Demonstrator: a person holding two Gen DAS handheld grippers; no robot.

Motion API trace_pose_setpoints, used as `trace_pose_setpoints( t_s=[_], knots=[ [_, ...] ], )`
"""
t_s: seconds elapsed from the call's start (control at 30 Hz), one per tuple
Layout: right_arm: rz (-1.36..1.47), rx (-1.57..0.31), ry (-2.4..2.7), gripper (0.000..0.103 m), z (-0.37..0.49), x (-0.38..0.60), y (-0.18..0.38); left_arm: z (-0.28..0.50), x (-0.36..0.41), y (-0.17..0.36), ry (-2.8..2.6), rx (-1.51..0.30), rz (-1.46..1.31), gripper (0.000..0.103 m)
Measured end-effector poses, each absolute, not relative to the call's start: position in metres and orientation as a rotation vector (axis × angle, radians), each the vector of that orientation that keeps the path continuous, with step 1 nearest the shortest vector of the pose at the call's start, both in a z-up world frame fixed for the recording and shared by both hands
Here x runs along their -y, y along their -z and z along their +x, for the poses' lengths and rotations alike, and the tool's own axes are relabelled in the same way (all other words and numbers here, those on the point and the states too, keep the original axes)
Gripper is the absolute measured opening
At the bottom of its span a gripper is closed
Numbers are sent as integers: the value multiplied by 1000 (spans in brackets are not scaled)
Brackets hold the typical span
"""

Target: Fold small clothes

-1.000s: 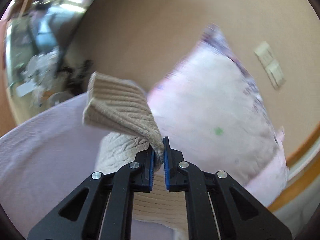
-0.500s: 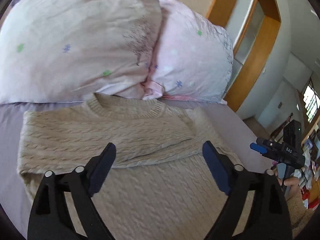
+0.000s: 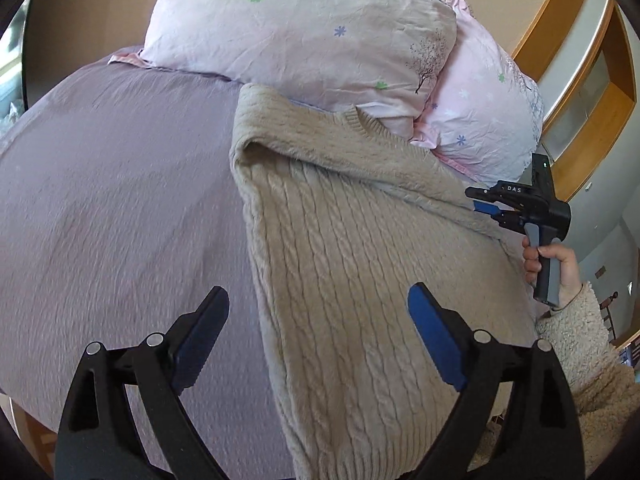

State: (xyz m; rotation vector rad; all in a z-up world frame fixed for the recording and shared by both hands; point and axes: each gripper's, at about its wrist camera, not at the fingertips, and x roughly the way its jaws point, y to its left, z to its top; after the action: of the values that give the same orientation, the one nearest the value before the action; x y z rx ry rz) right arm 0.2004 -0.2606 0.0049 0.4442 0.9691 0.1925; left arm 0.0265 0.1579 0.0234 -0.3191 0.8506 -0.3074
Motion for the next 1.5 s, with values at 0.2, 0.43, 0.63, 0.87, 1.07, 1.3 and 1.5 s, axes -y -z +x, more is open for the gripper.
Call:
trace_pose_setpoints(
  t_s=[0.2, 0.43, 0.63, 0.87, 1.07, 1.3, 1.5],
  knots=[
    [389, -876, -211, 8, 188, 255, -12, 29, -153, -9, 325, -875, -302, 94],
    [488, -847, -40, 23, 165, 311, -18, 22, -153, -7, 370, -871, -319, 94],
    [473, -851, -15, 67, 84, 347, -13, 2, -165, -3, 470, -856, -443, 83],
    [612, -959, -241, 46, 1, 364, 20, -43, -172, 3, 585, -839, -565, 76],
    [763, -961, -497, 41, -68, 361, 45, -80, -175, 16, 647, -818, -667, 75],
    [787, -1005, -514, 39, -83, 355, 75, -76, -163, 38, 642, -877, -685, 71],
    [757, -981, -624, 8, -76, 342, 81, -66, -169, 56, 621, -961, -770, 30]
  ],
)
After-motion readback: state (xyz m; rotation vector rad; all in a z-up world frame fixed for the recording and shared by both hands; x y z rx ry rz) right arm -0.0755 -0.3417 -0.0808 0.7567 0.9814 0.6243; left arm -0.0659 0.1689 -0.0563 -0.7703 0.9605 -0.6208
